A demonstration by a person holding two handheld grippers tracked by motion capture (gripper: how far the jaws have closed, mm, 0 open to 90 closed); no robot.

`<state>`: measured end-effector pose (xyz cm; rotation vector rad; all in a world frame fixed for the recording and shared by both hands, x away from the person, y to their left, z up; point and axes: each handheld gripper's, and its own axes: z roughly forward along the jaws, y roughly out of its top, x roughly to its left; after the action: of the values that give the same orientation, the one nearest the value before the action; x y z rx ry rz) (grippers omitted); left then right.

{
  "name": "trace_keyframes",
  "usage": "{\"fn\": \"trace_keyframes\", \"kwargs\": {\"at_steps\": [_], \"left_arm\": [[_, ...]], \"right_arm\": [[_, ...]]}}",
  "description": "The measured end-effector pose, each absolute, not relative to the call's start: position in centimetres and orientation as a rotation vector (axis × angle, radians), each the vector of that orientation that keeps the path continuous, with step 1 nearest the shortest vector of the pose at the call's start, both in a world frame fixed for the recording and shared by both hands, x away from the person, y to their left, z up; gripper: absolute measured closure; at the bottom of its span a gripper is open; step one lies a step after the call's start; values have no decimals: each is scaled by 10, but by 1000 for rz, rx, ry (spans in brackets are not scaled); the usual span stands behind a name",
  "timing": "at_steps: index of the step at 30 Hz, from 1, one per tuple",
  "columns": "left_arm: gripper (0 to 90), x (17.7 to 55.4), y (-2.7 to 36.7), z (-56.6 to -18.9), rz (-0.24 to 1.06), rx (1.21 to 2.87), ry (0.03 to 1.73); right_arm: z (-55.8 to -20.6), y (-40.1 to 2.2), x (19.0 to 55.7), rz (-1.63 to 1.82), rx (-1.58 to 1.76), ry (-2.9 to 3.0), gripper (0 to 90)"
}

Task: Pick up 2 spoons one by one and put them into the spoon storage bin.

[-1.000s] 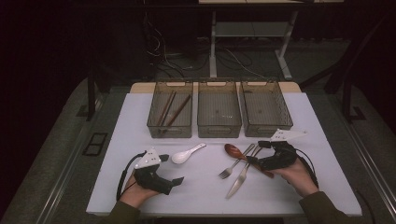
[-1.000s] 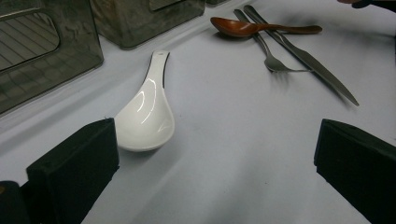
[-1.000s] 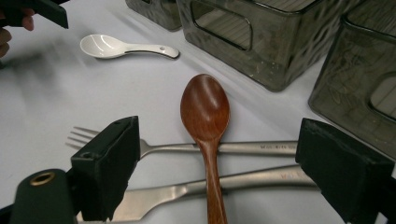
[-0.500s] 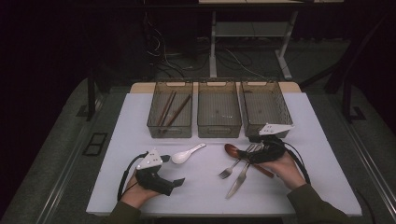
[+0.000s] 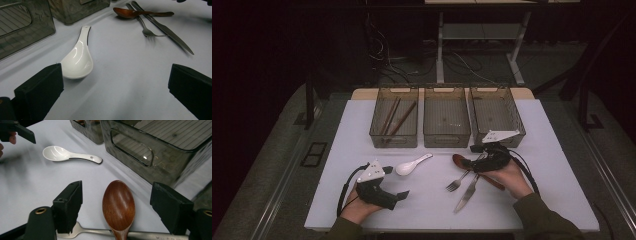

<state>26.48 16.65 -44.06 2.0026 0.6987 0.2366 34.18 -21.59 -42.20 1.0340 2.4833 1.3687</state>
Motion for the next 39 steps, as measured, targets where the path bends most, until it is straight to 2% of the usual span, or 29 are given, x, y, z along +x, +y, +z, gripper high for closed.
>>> {"fn": "trace_keyframes", "kwargs": {"at_steps": [3,15,20,39], "left_arm": [[0,265,168,-441,238,1998,707],[0,264,169,-440,234,1997,698],[0,264,169,-440,233,1999,692],[0,264,168,-441,224,2009,685]], "right_arm": [[-425,-214,345,1378,1051,2488,284],[-436,-207,358,1359,1081,2541,479],[-440,-207,360,1335,1105,2553,505],[-449,-205,359,1186,1100,2633,515]]}}
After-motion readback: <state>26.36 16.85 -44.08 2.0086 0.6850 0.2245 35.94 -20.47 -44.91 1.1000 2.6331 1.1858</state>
